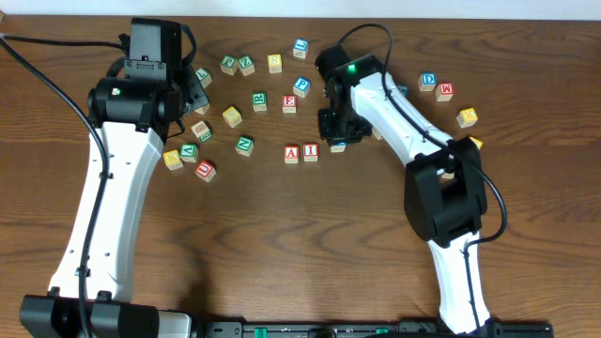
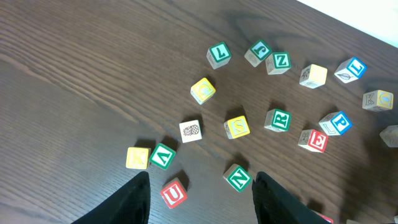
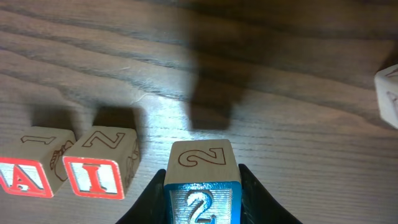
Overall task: Spell out AI2
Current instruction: 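Carry the blue 2 block with the right gripper beside the red I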
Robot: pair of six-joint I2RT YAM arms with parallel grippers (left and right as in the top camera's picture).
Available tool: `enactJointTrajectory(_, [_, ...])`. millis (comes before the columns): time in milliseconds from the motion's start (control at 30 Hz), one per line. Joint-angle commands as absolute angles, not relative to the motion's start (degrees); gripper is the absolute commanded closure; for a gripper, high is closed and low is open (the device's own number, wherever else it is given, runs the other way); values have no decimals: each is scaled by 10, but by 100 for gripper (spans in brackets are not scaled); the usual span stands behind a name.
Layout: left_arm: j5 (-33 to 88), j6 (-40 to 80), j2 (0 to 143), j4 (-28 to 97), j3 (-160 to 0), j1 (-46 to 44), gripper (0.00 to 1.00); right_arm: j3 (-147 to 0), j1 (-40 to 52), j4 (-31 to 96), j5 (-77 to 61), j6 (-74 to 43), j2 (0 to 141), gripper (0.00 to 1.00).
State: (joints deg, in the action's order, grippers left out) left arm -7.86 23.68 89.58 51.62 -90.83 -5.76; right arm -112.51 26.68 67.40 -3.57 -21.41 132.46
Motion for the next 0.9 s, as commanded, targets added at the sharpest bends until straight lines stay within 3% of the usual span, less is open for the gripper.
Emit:
enactJointTrajectory(0, [-82, 228, 900, 516, -902, -55, 48, -1107, 281, 666, -14, -247, 1315, 78])
enactJointTrajectory(867, [-82, 228, 900, 517, -902, -55, 48, -1081, 313, 636, 27, -274, 1315, 76])
